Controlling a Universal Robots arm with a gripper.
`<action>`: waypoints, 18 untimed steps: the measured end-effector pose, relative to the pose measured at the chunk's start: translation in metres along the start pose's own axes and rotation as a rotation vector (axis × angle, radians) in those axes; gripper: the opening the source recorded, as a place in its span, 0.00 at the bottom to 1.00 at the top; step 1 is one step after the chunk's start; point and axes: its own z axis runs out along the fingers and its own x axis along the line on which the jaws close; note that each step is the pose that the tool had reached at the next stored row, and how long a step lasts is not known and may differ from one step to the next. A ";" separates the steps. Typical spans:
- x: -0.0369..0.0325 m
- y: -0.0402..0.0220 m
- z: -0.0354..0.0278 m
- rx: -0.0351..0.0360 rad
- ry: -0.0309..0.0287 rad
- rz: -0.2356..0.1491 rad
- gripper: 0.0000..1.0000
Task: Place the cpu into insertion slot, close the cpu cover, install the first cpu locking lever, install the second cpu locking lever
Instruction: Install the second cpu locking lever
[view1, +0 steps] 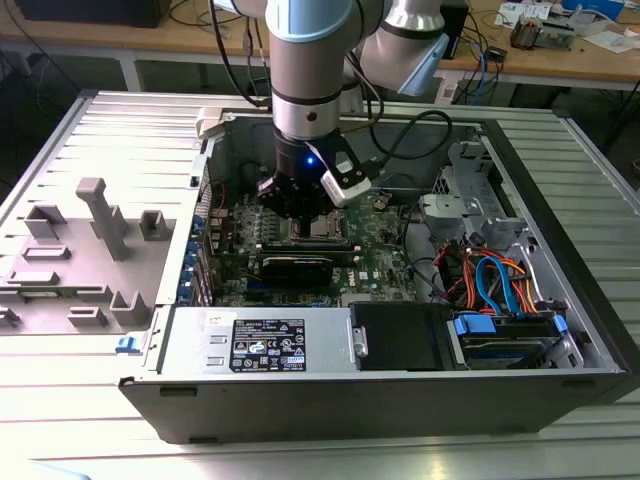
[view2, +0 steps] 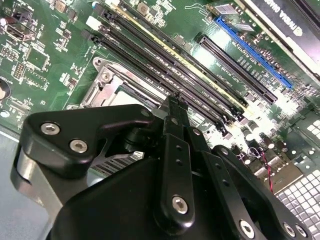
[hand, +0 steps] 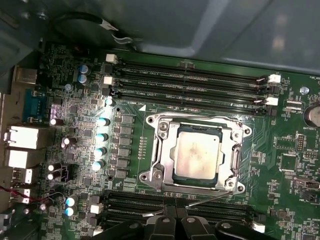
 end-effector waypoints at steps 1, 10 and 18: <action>0.0005 -0.0003 0.0002 0.0000 -0.0001 0.000 0.11; 0.0028 -0.0002 0.0018 0.0001 0.0000 -0.001 0.11; 0.0047 0.0001 0.0039 0.0001 0.0000 0.000 0.11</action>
